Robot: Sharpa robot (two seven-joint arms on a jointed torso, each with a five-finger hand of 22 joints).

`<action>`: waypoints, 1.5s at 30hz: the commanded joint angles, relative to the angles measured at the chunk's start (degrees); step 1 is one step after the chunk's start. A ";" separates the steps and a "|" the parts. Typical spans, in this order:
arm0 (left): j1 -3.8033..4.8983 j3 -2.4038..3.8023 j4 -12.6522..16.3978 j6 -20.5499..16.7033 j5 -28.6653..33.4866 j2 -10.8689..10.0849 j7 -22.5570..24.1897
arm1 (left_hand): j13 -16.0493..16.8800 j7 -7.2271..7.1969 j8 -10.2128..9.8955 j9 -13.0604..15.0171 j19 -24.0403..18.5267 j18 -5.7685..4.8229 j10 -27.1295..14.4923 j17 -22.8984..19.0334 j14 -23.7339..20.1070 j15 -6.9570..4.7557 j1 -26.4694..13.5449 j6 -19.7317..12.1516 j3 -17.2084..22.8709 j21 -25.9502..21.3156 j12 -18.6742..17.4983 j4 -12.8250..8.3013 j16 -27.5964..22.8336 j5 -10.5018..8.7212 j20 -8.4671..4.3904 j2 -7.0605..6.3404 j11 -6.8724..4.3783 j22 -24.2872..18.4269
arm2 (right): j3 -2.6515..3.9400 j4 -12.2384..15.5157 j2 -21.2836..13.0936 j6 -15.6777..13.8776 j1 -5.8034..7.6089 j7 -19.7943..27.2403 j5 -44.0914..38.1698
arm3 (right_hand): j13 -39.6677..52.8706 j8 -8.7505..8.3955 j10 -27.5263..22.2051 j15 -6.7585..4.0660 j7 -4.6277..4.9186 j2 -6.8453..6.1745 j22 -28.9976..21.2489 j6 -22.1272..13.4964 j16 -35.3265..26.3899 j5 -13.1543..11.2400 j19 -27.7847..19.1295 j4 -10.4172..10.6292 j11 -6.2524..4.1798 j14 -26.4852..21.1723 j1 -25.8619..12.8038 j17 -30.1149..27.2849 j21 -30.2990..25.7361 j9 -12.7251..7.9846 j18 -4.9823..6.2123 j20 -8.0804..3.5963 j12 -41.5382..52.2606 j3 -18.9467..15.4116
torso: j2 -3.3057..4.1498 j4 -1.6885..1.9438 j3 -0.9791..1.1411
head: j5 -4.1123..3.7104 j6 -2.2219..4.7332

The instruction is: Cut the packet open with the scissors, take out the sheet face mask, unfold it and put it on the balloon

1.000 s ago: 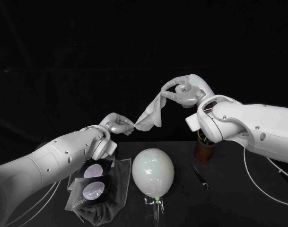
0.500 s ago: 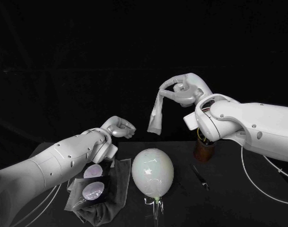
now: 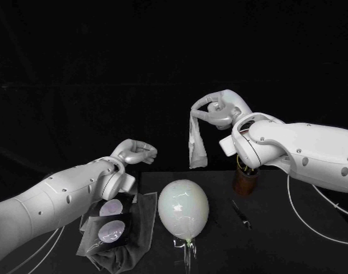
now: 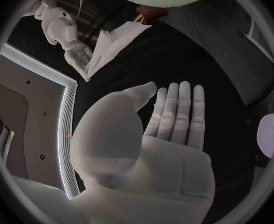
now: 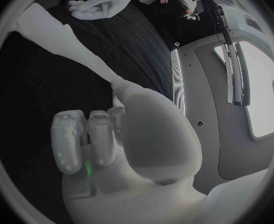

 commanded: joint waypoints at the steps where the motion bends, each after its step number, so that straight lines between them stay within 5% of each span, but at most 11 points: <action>1: 0.06 0.21 2.49 -1.83 8.38 -1.44 4.72 | 0.89 -0.56 0.69 0.08 1.15 1.35 1.68 0.57 0.01 -0.52 0.64 1.65 -0.99 -0.78 1.98 0.21 1.59 0.15 0.73 -0.14 -0.66 -0.68 | 0.01 -0.81 0.67 -0.38 0.06 -2.98 -3.24 | 9.50 0.47 2.88 -0.34 -0.12 -0.39 15.06 0.31 0.24 0.30 6.13 -0.04 -1.33 5.96 -0.25 15.05 0.29 0.11 -0.80 -0.08 -0.19 0.53 | 0.05 0.12 0.03 | -0.20 0.04; 8: 0.06 0.36 8.64 -1.84 11.50 -4.65 5.21 | 2.09 -1.12 1.18 0.04 5.32 1.88 1.54 1.40 1.39 -1.40 2.13 2.75 -2.15 -0.23 4.50 0.14 4.97 0.14 -0.17 0.40 -1.32 -0.93 | -0.11 -2.04 1.55 -1.29 0.04 -4.11 -4.57 | 9.47 0.49 2.85 -0.34 -0.12 -0.44 15.06 0.30 0.24 0.30 6.13 -0.05 -1.33 5.96 -0.32 15.05 0.29 0.11 -0.80 -0.08 -0.23 0.58 | 0.01 0.11 -0.11 | -0.32 0.13; 11: 0.03 0.38 13.83 -0.75 12.31 -6.83 5.01 | 2.65 -1.48 1.40 -0.03 8.40 1.95 2.02 1.97 4.57 -2.39 3.05 3.44 -2.78 1.42 5.80 -0.25 7.37 0.11 -1.60 0.88 -1.87 -0.31 | -0.21 -1.71 1.59 -1.32 0.02 -4.47 -4.95 | 9.51 0.52 2.89 -0.33 -0.12 -0.49 15.06 0.31 0.24 0.30 6.13 -0.07 -1.32 5.96 -0.38 15.05 0.29 0.12 -0.80 -0.08 -0.18 0.64 | 0.02 -0.08 -0.16 | -0.15 0.20; 16: -0.08 0.35 19.07 1.61 13.79 -8.76 4.15 | 2.97 -1.81 1.40 -0.18 9.86 1.99 3.11 1.73 5.91 -2.95 2.92 3.98 -3.12 2.11 6.67 0.09 7.65 0.11 -2.58 1.25 -2.40 -0.09 | -0.31 -1.38 2.07 -1.26 -0.18 -4.58 -5.13 | 9.51 0.52 2.89 -0.33 -0.12 -0.49 15.06 0.31 0.24 0.30 6.13 -0.07 -1.32 5.96 -0.38 15.05 0.29 0.12 -0.80 -0.08 -0.18 0.64 | -0.03 0.16 0.08 | 0.03 0.27; 18: -0.13 0.33 20.53 2.70 15.08 -8.98 3.08 | 2.30 -1.31 0.36 -0.78 8.90 1.68 2.04 0.59 3.99 -2.25 0.87 2.86 -3.24 0.82 5.39 2.06 5.34 0.04 -2.41 1.03 -1.89 -0.81 | -0.33 -1.42 2.50 -1.35 -0.38 -4.57 -5.16 | 9.51 0.52 2.89 -0.33 -0.12 -0.49 15.06 0.31 0.24 0.30 6.13 -0.07 -1.32 5.96 -0.38 15.05 0.29 0.12 -0.80 -0.08 -0.18 0.64 | -0.11 0.15 0.11 | 0.03 0.27; 22: -0.20 0.28 21.02 3.40 16.50 -8.16 1.20 | 0.34 0.85 -2.65 -2.57 5.90 0.95 -1.65 -1.91 0.41 -0.01 -4.62 -0.85 -6.04 -3.42 1.57 7.33 0.40 0.29 -0.83 -1.21 0.61 -3.17 | -0.35 -1.98 3.30 -1.88 -0.61 -4.63 -5.19 | 9.50 0.56 2.89 -0.33 -0.13 -0.51 15.06 0.31 0.24 0.30 6.13 -0.11 -1.33 5.96 -0.43 15.05 0.29 0.13 -0.80 -0.07 -0.19 0.74 | -0.12 0.00 0.01 | 0.09 0.58; 28: -0.31 0.26 20.49 3.70 17.44 -6.07 -1.96 | -1.34 1.47 -4.04 -4.05 5.90 1.67 -2.89 -3.86 0.52 0.71 -3.95 -1.85 -9.29 -6.56 -0.75 10.08 -2.15 0.04 0.64 -2.02 1.22 -5.18 | -0.36 -2.47 3.83 -2.44 -0.76 -4.68 -5.19 | 9.50 0.56 2.89 -0.33 -0.13 -0.51 15.06 0.31 0.24 0.30 6.13 -0.11 -1.33 5.96 -0.43 15.05 0.29 0.13 -0.80 -0.07 -0.19 0.74 | 0.05 -0.04 -0.01 | 0.13 0.69; 37: -0.35 0.27 20.28 5.17 19.20 -4.14 -6.95 | -3.05 1.67 -4.61 -5.48 11.54 1.88 -3.60 -4.56 3.44 0.42 -1.71 -1.72 -13.63 -6.49 -2.25 12.79 -1.71 0.10 -1.08 -1.88 1.46 -5.82 | -0.37 -0.72 4.03 -2.47 -0.97 -4.45 -4.98 | 9.52 0.60 2.92 -0.33 -0.12 -0.54 15.06 0.32 0.24 0.30 6.13 -0.14 -1.33 5.96 -0.49 15.05 0.29 0.13 -0.80 -0.07 -0.16 0.83 | -0.02 -0.10 0.19 | 0.47 0.35; 45: -0.35 0.28 19.33 3.73 21.32 -3.19 -8.48 | -3.89 2.90 -6.21 -6.92 12.67 1.76 -5.01 -5.09 3.45 1.02 -1.78 -4.19 -17.73 -7.98 -3.52 14.39 -2.03 0.13 -1.29 -1.10 2.50 -6.89 | -0.37 0.43 4.18 -2.66 -1.12 -4.20 -4.96 | 9.50 0.64 2.91 -0.33 -0.12 -0.56 15.06 0.32 0.24 0.30 6.13 -0.18 -1.33 5.96 -0.54 15.05 0.29 0.14 -0.80 -0.07 -0.19 0.96 | -0.04 -0.01 0.01 | 0.13 0.43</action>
